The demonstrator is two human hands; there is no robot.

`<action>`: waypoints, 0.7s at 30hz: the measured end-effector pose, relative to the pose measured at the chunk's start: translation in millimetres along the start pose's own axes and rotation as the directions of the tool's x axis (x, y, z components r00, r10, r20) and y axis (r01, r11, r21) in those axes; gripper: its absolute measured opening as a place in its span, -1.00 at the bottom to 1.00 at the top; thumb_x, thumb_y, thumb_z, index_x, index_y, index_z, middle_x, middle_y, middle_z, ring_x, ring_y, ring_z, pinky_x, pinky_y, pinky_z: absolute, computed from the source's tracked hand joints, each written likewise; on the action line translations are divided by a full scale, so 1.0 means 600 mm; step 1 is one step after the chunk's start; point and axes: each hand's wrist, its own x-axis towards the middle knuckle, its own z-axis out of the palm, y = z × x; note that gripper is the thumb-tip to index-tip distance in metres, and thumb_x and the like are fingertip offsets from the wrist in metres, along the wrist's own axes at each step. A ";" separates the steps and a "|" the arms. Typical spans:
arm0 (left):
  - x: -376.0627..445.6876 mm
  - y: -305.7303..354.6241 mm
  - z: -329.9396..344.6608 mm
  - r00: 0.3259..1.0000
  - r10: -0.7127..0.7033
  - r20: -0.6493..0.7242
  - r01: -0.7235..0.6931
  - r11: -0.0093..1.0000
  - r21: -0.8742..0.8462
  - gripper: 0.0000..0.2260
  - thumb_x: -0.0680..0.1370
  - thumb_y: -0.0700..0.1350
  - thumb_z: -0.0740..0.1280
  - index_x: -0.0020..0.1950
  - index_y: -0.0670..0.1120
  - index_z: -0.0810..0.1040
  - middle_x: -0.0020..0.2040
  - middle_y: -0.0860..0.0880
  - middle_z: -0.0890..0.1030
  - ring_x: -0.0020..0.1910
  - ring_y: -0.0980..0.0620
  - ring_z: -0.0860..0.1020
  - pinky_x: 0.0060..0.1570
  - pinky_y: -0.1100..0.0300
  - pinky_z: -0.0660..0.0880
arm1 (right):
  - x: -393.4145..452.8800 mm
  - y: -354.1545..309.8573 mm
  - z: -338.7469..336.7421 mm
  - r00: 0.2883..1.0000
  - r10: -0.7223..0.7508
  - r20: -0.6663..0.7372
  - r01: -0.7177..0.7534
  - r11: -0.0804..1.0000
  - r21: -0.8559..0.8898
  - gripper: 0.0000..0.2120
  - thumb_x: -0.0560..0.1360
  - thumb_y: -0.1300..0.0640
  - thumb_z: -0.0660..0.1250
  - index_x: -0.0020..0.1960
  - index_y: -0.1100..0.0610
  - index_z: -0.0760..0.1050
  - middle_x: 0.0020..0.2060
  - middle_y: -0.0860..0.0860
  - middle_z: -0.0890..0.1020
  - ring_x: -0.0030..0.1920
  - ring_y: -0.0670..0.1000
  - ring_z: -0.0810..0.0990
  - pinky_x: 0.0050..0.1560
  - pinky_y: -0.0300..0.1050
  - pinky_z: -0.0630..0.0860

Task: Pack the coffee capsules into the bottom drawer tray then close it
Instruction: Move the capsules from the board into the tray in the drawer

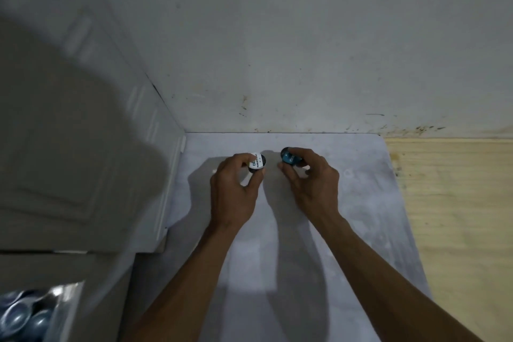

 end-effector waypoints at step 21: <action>-0.243 0.116 -0.446 0.993 0.037 0.111 -0.030 0.998 -0.062 -0.81 0.44 -0.05 0.49 0.03 0.05 0.61 -0.04 0.20 0.66 -0.07 0.22 0.61 -0.07 0.30 0.54 | -0.289 -0.366 -0.081 0.999 0.024 0.037 -0.030 0.984 0.173 -0.72 0.38 0.08 0.53 0.08 0.04 0.63 -0.07 -0.18 0.65 -0.09 -0.21 0.64 -0.11 -0.42 0.53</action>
